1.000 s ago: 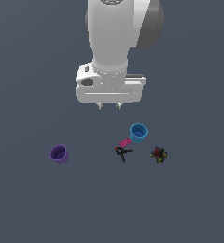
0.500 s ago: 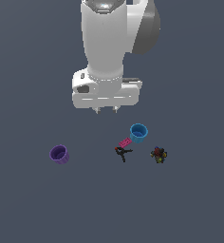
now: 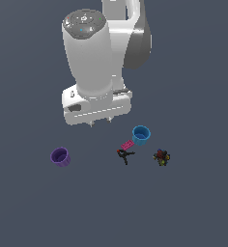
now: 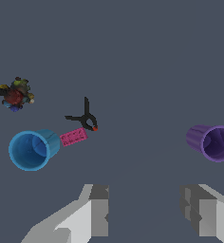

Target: Pick up a designated object from a clutter of objects.

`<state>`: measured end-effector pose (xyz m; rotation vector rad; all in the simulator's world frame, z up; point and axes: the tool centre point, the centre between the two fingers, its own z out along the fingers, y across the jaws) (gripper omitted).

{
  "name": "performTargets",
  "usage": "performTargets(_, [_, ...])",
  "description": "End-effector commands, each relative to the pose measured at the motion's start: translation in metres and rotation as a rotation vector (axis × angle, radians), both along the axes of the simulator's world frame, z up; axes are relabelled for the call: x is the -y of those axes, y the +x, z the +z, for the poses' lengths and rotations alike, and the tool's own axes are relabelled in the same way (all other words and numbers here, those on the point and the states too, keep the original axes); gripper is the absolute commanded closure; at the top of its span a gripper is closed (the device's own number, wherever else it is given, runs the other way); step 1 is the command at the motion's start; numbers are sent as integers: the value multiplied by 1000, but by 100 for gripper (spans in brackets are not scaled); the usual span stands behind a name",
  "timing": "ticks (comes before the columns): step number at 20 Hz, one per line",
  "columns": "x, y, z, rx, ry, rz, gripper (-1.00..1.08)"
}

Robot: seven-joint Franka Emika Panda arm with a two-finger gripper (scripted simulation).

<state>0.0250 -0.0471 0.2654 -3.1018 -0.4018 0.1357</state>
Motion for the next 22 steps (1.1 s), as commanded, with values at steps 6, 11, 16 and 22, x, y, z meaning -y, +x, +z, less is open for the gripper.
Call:
performTargets(6, [28, 20, -24, -8, 44, 138, -20])
performTargets(11, [48, 31, -41, -7, 78, 228, -20])
performTargets(16, [69, 42, -58, 1, 117, 315, -20])
performTargets(22, [95, 52, -79, 20, 165, 418, -20])
